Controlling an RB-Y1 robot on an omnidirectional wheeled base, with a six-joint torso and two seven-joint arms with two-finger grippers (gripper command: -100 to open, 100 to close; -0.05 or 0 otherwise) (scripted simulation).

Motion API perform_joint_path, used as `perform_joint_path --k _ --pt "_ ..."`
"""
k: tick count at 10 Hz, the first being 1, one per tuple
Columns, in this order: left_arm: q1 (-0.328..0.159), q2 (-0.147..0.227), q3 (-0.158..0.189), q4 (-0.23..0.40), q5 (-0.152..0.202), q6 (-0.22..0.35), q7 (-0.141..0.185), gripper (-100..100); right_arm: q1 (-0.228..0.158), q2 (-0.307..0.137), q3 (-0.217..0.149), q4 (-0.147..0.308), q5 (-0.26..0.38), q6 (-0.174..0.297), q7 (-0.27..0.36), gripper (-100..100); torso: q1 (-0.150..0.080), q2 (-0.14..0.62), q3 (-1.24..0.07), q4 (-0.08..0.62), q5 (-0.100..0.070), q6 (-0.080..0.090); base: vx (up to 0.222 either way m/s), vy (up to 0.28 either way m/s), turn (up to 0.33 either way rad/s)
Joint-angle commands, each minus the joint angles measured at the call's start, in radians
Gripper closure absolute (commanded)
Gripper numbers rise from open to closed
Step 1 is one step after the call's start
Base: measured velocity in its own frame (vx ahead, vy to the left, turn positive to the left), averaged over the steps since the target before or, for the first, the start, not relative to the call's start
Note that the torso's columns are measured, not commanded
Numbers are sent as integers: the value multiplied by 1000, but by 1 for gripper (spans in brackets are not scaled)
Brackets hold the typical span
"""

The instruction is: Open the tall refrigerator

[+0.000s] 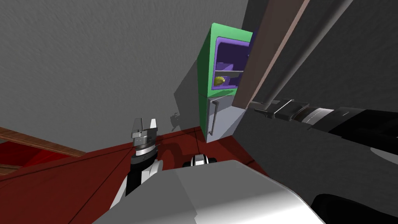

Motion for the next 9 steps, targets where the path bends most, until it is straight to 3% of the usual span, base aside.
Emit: perform_joint_path --k 1,6,9 --pt "0 0 0 0 0 0 0 0 -5 -9 -2 -14 -6 -16 4 100 9 -6 -2 -3 -1 0 -80 -146 -5" --pt "0 0 0 0 0 0 0 0 -26 -42 -10 -68 -29 -56 19 100 -5 -4 -3 -2 -3 -1 -123 -278 39" --pt "0 0 0 0 0 0 0 0 -36 -58 -15 -95 -41 -76 27 100 0 -9 -7 -3 -2 -2 -103 -274 13"
